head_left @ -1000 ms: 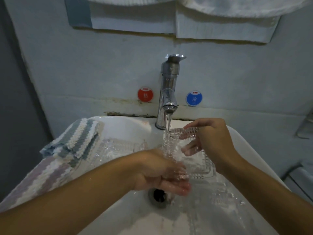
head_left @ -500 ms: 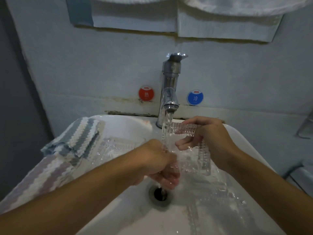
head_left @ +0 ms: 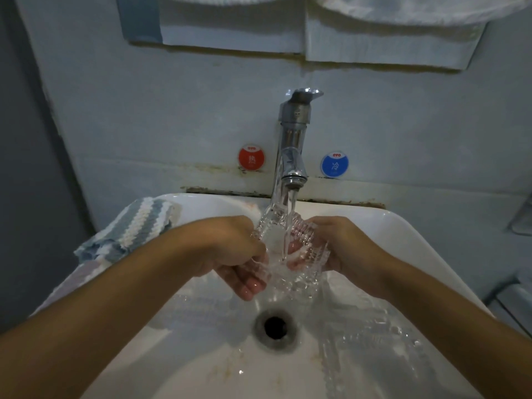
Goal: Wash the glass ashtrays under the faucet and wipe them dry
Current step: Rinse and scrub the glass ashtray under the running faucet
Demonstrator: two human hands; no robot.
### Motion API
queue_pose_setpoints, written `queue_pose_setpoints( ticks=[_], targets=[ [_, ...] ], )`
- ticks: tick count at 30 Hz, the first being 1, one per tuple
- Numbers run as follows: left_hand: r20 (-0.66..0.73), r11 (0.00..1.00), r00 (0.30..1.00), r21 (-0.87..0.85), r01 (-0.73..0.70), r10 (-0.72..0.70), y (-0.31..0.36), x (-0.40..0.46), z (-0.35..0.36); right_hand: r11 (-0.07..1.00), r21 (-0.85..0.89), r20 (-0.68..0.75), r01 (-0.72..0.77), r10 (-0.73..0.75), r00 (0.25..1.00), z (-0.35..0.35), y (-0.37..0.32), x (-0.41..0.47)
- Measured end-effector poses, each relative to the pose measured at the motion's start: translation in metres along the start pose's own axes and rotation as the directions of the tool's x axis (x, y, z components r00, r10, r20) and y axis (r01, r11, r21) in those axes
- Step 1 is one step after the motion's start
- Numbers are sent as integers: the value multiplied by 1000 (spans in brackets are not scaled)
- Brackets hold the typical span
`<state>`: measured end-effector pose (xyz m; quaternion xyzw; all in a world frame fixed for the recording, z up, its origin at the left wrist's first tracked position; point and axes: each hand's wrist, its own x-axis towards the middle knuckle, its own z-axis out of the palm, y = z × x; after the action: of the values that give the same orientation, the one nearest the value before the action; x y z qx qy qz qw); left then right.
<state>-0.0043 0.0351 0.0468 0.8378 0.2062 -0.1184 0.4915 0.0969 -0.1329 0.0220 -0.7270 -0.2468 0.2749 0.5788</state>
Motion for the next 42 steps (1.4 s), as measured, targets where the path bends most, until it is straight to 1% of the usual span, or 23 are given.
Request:
queue_pose_setpoints(
  ticks=[2,4,9,11,13,14,16,17,20,22,25,27,29,31,35,38,40,42],
  targets=[
    [-6,1000,1000,18,5,-5,0,0,-1,992,-122,-3,6,-7,1000,1,1,-1],
    [-8,999,1000,40,9,-8,1,0,-2,981,-193,13,13,-10,1000,0,1,-2],
    [-12,994,999,107,35,-34,2,-1,-4,979,-203,102,17,3,995,-2,-1,-4],
    [-20,995,999,90,35,-34,1,-1,-4,978,-209,83,16,1,997,1,-2,-6],
    [-66,998,998,56,12,-9,0,1,-2,985,-171,3,3,-2,1000,6,-1,-6],
    [-101,999,995,38,-4,8,0,1,0,992,-123,-54,-17,11,998,8,0,-7],
    [-159,999,986,11,-37,39,0,2,2,997,-5,-162,-73,71,984,16,4,-8],
    [-177,999,983,3,-49,48,-1,3,3,994,49,-179,-94,101,979,22,7,-10],
    [-208,998,976,-5,-58,55,-2,5,6,961,219,-115,-169,197,974,39,14,-18],
    [-214,999,976,-3,-45,43,-3,6,8,948,238,-73,-213,236,969,44,12,-23],
    [-184,999,983,-24,-26,22,-3,5,10,947,204,-3,-250,256,967,40,5,-25],
    [-162,999,987,-45,-20,12,0,3,10,955,162,-9,-247,252,968,35,-2,-28],
    [-142,998,990,-62,-10,1,3,2,9,964,166,-35,-207,216,976,29,-9,-30],
    [-111,995,994,-103,-3,-9,5,1,6,971,169,-78,-169,185,980,26,-15,-30],
    [-20,980,999,-199,23,-27,6,-1,6,993,-18,-217,-115,108,970,18,-16,-21],
    [56,966,996,-246,78,-66,8,-4,10,999,-7,-313,-47,43,949,9,-14,-13],
    [116,961,990,-256,106,-78,7,-4,13,999,-35,-363,31,-41,931,4,-10,-8],
    [172,955,981,-266,130,-85,6,-4,16,995,-35,-382,90,-97,919,1,-8,-5]
  ],
)
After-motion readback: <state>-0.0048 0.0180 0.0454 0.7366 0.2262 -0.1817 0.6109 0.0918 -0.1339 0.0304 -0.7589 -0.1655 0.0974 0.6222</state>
